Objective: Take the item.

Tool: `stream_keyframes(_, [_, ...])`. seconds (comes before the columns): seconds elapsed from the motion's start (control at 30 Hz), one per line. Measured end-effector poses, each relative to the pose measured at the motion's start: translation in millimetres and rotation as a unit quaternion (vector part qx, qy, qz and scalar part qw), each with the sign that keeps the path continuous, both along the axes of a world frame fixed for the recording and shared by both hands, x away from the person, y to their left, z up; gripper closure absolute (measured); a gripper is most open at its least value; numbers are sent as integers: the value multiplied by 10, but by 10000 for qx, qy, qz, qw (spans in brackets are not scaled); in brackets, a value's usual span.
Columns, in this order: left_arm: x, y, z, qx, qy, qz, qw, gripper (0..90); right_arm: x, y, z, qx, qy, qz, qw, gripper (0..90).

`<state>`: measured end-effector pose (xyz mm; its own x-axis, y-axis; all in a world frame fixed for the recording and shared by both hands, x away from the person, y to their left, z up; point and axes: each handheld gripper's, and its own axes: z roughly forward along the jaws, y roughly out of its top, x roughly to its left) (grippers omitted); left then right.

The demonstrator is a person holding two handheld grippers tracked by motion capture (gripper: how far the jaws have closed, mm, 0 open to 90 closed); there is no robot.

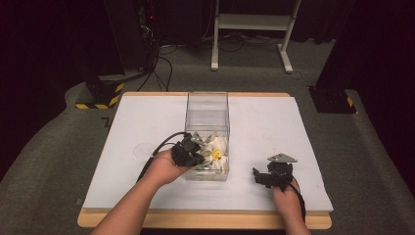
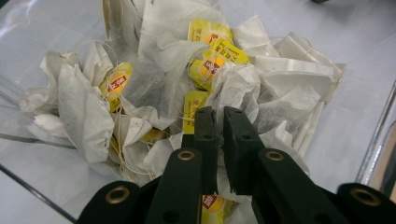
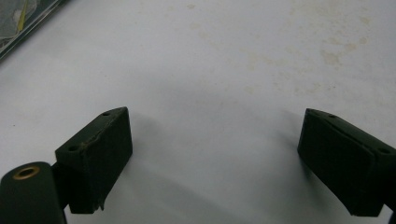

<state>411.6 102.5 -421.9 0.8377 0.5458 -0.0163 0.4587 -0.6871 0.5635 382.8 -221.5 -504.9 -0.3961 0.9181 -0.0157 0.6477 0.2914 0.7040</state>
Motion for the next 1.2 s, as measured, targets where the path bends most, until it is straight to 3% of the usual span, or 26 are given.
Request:
stream_keyframes(0.3, [-37,115,4,-421,-148,170,9989,873,-2,2,0,-6,-12,-4,10000,102])
stream_keyframes(0.7, [-118,229,-6,-895,-385,295,9948,874,-2,2,-1,-4,-11,-4,10000,103])
stream_keyframes(0.9, [-178,281,27,-1200,-651,381,9899,874,-3,1,0,-9,-10,1,10000,103])
stream_keyframes(0.93, [-207,296,39,-1305,-736,405,9879,875,-3,2,-1,-11,-15,-2,10000,104])
stream_keyframes(0.97, [-207,296,39,-1305,-736,405,9879,875,-3,2,-1,-11,-15,-2,10000,104])
stream_keyframes(1.2, [-288,331,74,-1606,-972,485,9810,875,-4,3,-1,-17,-22,0,10000,105])
